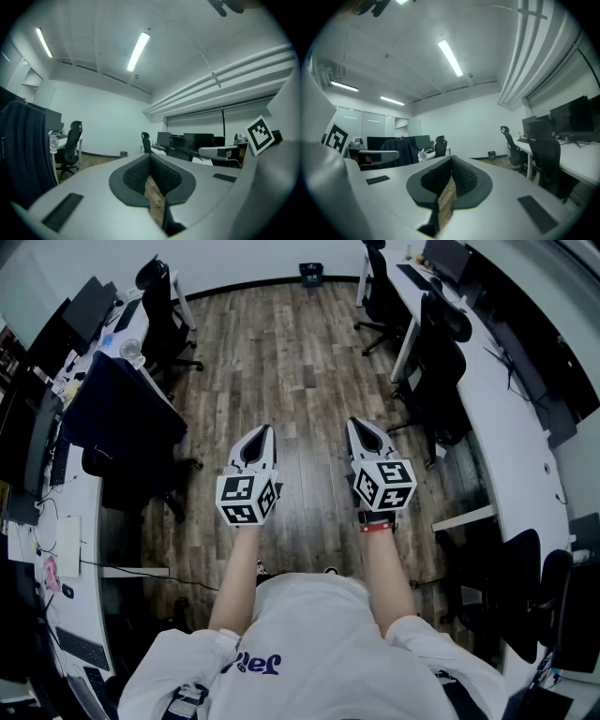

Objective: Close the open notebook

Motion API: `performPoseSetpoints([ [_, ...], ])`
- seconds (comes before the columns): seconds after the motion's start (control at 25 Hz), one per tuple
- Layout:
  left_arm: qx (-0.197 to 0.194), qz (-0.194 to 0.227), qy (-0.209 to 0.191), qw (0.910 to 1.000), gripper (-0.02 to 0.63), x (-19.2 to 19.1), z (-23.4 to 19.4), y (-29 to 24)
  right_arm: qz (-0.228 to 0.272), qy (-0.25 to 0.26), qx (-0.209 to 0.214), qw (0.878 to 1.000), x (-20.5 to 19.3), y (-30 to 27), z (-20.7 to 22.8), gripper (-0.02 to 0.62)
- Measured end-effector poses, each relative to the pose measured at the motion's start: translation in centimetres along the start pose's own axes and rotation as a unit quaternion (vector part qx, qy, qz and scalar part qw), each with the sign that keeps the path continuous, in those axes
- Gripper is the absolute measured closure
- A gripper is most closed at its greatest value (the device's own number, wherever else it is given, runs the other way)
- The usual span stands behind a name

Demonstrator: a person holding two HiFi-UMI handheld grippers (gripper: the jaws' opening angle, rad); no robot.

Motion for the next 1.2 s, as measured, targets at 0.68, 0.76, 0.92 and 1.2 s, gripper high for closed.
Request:
performPoseSetpoints([
  [0.68, 0.16, 0.012, -0.006, 0.987, 0.586, -0.3, -6.5, 12.0, -0.062, -0.04, 0.158, 0.985, -4.8, -3.8, -11.1, 0.581],
  [0.76, 0.18, 0.019, -0.012, 0.9833, 0.584, 0.1, -7.7, 13.6, -0.067, -0.042, 0.176, 0.981, -5.2, -4.6, -13.1, 0.581],
  [0.92, 0.209, 0.035, -0.003, 0.9773, 0.586, 0.9, -10.1, 16.6, -0.075, -0.039, 0.203, 0.976, -6.1, -6.1, -17.2, 0.583],
  [1.2, 0.251, 0.046, -0.037, 0.9661, 0.586, 2.5, -17.1, 23.2, -0.103, -0.038, 0.27, 0.957, -8.1, -10.0, -28.4, 0.594],
])
Point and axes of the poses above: the fingertips, and each gripper's own axes: y backward along the fingers, z to its right, x out of its top, the point moved 6 cm from there along y, backward along the fingers, and after that the axes turned 12 degrees about z, right-handed, at the moved point
